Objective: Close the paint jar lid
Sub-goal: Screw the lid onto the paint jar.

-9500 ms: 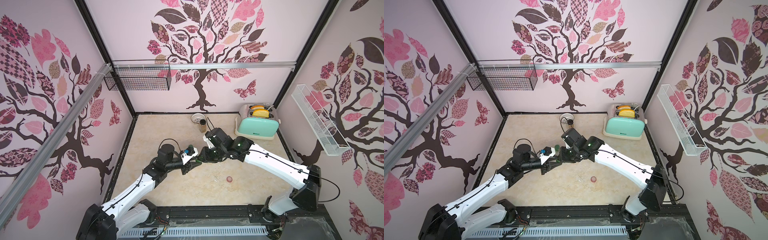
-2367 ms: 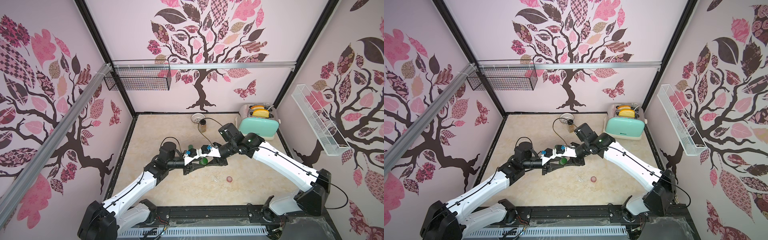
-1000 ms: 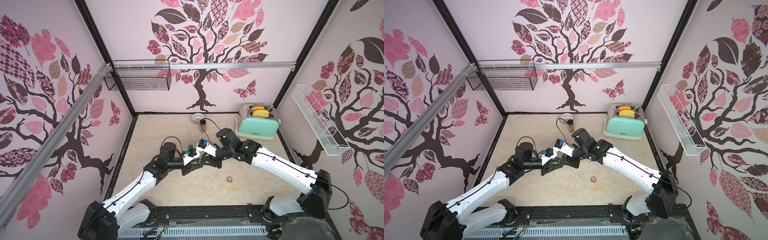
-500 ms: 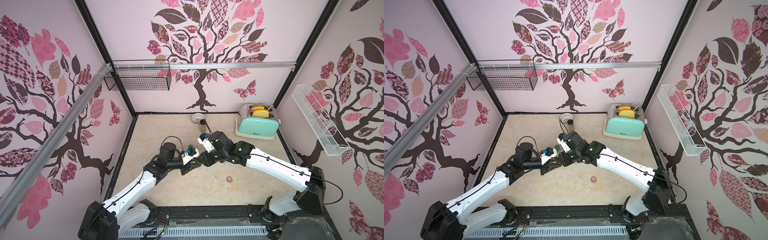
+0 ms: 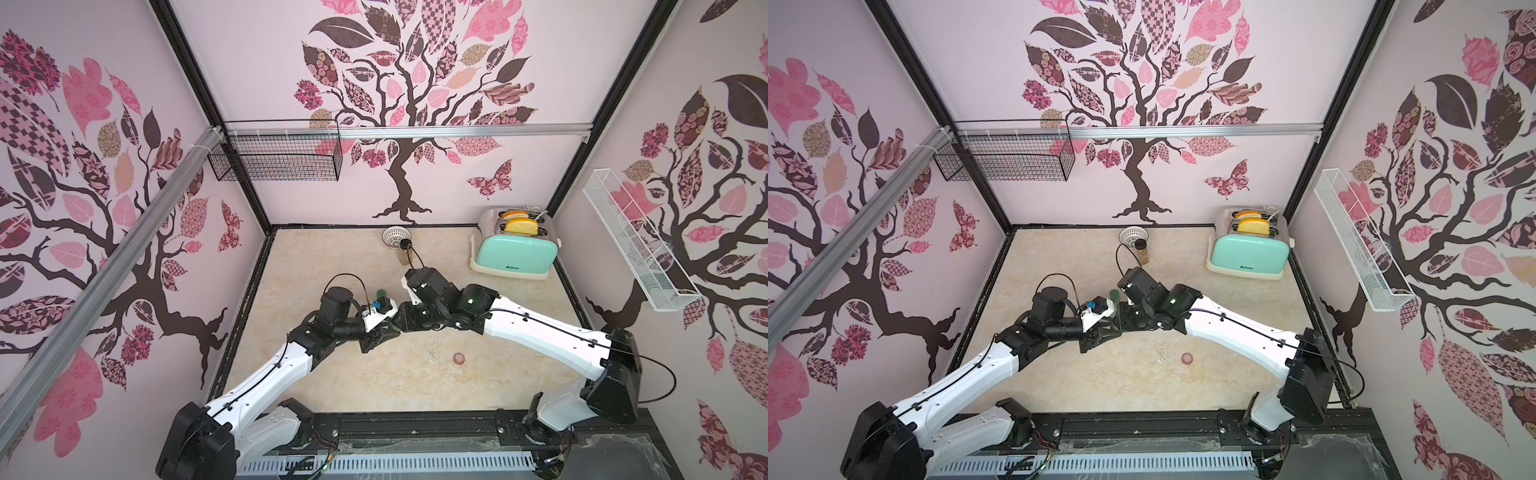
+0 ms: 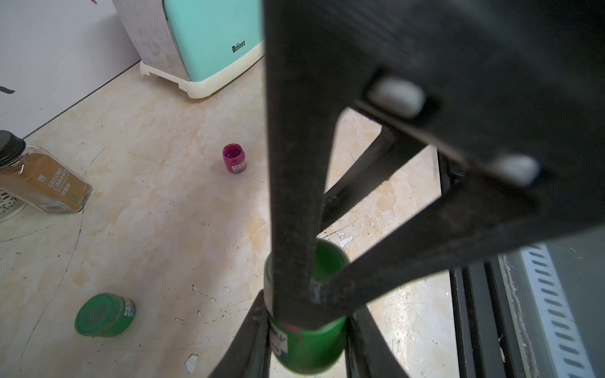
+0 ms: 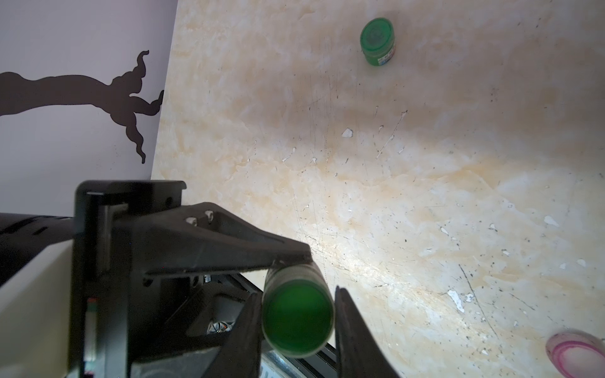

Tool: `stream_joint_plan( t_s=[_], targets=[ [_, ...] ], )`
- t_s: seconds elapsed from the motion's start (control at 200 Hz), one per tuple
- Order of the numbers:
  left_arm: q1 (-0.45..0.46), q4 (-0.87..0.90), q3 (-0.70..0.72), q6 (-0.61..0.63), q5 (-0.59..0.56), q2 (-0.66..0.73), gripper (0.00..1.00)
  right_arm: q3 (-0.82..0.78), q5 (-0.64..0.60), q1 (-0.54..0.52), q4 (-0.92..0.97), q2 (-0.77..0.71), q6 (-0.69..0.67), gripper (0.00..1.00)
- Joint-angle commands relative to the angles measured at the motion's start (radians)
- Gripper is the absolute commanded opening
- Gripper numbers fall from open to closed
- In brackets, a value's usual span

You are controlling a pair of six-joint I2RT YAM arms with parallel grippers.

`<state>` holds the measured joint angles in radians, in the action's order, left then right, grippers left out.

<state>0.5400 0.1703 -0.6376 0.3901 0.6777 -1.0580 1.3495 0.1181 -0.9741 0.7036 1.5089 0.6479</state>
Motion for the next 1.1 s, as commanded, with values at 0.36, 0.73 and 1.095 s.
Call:
stream_joint_plan(
  t_s=[0.36, 0.73, 1.095],
  targets=[
    [0.031, -0.170, -0.032, 0.011, 0.131, 0.046, 0.20, -0.011, -0.120, -0.023, -0.071, -0.153, -0.348, 0.64],
    [0.033, -0.146, -0.038, 0.019, 0.157, 0.038, 0.21, -0.176, 0.054, 0.131, -0.214, -0.338, -0.821, 0.99],
    [0.037, -0.122, -0.040, 0.039, 0.198, 0.029, 0.20, -0.137, 0.331, 0.132, 0.001, -0.322, -1.353, 0.98]
  ],
)
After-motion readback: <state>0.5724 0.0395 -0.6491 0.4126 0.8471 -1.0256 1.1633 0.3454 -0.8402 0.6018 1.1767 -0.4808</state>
